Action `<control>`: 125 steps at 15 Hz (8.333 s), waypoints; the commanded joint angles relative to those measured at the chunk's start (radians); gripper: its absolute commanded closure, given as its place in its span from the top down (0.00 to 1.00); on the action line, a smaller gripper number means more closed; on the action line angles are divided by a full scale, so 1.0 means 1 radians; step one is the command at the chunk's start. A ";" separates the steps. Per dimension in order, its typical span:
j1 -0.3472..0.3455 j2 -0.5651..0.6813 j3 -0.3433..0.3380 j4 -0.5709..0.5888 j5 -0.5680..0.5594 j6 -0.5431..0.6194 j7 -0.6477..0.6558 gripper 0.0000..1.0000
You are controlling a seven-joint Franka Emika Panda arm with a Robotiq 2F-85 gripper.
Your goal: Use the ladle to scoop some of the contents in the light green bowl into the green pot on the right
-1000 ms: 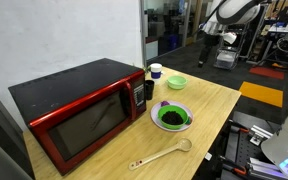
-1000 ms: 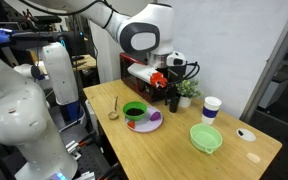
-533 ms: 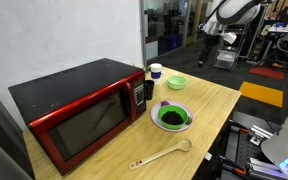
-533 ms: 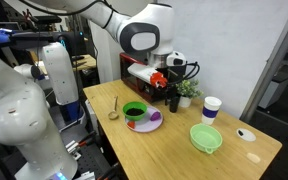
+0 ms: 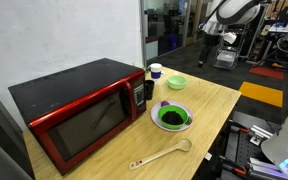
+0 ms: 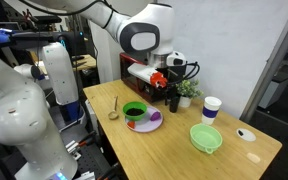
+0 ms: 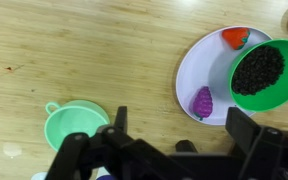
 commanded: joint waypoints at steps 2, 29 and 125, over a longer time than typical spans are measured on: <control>-0.002 0.008 0.018 -0.007 0.045 0.001 -0.016 1.00; 0.660 0.032 0.466 -0.228 0.696 0.305 -0.620 1.00; 0.314 0.704 0.572 -0.056 -0.273 0.814 -0.042 0.06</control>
